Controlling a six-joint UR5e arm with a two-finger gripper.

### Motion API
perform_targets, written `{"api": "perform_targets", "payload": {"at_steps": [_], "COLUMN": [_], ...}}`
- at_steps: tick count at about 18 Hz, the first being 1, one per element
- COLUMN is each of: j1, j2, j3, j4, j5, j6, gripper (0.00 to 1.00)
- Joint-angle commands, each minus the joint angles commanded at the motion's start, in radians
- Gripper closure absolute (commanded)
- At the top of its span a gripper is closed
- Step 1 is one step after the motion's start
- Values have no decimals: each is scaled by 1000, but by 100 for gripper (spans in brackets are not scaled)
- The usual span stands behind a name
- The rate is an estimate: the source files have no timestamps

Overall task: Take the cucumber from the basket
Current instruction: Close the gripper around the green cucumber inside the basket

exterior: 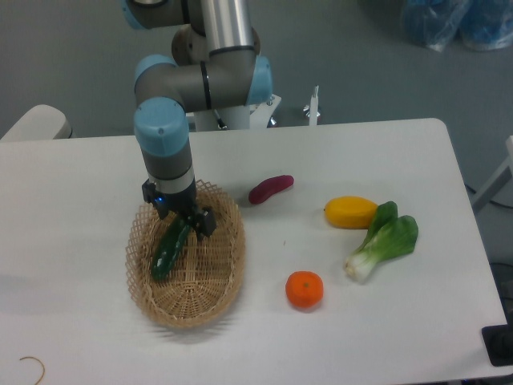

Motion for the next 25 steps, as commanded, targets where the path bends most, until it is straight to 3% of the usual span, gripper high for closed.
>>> {"api": "perform_targets", "payload": {"at_steps": [20,25], "j1": [-31,-32], "j2": [-61,-60], "j3": [15,21], "j4": [8,5], "j5": [15,31], "j6": [-43,-46], "gripper": [1,61]}}
